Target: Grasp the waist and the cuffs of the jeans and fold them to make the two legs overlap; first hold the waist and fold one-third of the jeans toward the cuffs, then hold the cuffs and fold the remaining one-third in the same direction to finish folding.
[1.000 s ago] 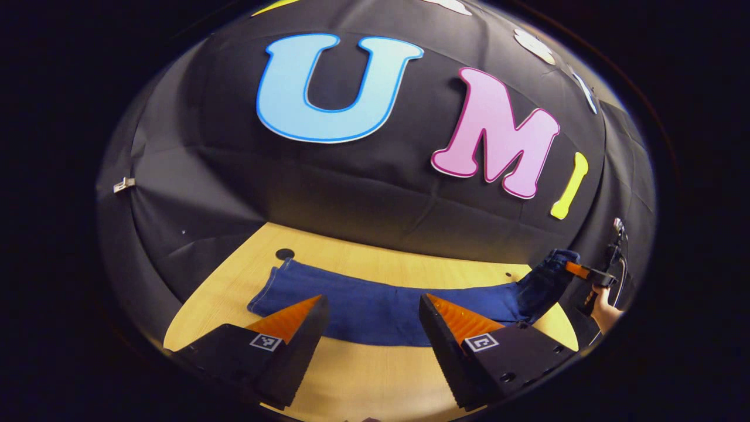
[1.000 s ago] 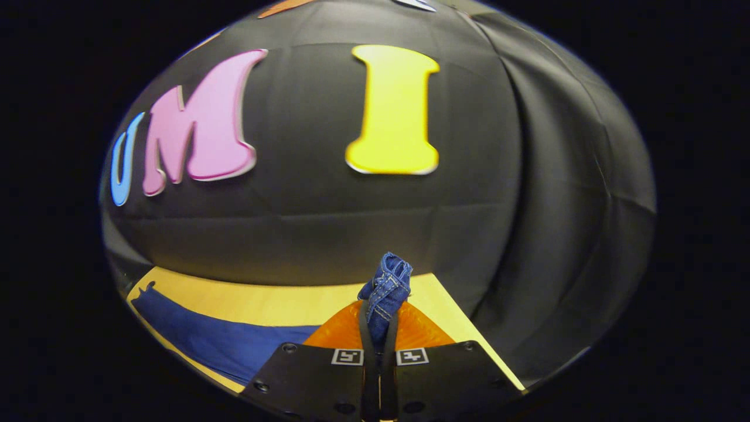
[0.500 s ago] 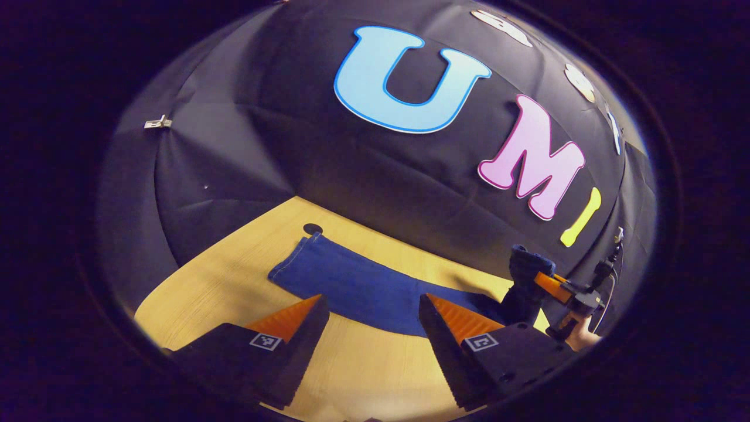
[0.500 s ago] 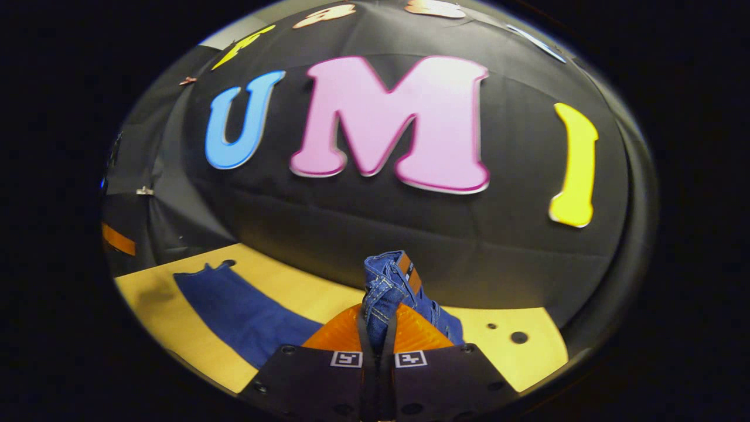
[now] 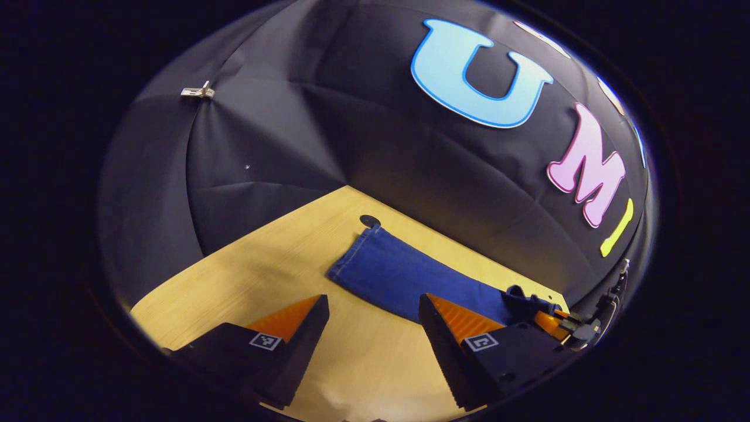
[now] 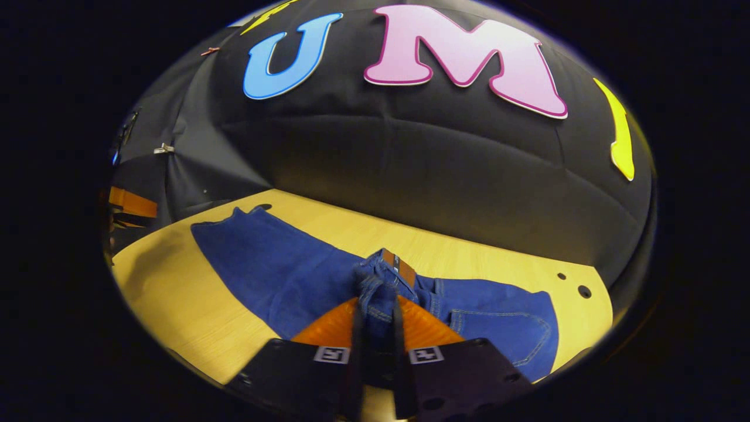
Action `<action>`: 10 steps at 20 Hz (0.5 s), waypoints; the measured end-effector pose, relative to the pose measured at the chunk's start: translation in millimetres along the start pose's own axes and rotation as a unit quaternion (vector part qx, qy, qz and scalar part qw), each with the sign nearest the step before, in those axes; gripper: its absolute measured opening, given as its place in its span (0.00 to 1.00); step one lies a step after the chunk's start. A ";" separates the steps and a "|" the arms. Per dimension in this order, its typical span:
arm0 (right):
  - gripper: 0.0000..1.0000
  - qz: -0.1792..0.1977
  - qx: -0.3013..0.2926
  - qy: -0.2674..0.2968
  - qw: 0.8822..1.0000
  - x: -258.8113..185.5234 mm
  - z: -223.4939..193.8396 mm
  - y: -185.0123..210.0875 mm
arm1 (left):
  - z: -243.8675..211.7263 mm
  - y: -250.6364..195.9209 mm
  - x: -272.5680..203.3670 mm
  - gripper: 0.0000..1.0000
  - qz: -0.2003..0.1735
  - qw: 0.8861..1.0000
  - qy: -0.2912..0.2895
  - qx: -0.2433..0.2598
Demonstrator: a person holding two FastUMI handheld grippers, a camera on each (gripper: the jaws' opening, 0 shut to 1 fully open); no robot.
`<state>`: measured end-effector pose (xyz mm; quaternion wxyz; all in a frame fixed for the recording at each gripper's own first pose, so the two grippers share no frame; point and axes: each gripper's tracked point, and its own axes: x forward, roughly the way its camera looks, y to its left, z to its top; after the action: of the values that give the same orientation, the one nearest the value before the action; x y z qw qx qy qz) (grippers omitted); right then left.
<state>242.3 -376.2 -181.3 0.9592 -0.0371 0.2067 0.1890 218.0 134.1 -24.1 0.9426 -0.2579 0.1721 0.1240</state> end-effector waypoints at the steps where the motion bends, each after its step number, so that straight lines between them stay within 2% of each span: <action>1: 0.54 0.005 0.003 0.006 1.000 -0.2 -9.7 4.6 | 1.0 9.3 12.9 0.97 0.011 1.000 0.003 0.010; 2: 0.74 0.011 0.004 0.015 1.000 0.0 -7.8 29.0 | 3.0 16.2 27.0 0.97 0.020 0.999 0.008 0.027; 3: 0.94 0.014 0.002 0.028 1.000 -8.3 -13.9 25.0 | 5.3 20.5 41.8 0.97 0.024 0.999 0.011 0.048; 4: 0.92 0.016 0.007 0.030 0.999 -15.2 -13.7 27.0 | 8.5 23.7 56.9 0.97 0.028 0.997 0.018 0.067; 5: 0.99 0.018 0.013 0.026 0.999 -23.0 -10.7 30.6 | 11.4 25.8 73.2 0.97 0.035 0.996 0.026 0.082; 7: 0.96 0.015 0.046 0.014 0.999 -45.1 0.8 33.6 | 16.9 25.2 100.6 0.97 0.035 0.993 0.037 0.109; 8: 0.99 0.019 0.065 0.007 0.998 -53.9 4.0 36.6 | 18.7 24.0 113.3 0.97 0.033 0.991 0.040 0.122; 10: 0.98 0.013 0.075 0.009 0.997 -67.6 -5.2 32.3 | 15.4 33.3 131.0 0.96 0.049 0.986 0.064 0.147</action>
<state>171.1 -370.5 -158.1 0.9548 0.0360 0.2295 0.1856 330.5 189.2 -77.2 0.9502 -0.1147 0.2606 0.1271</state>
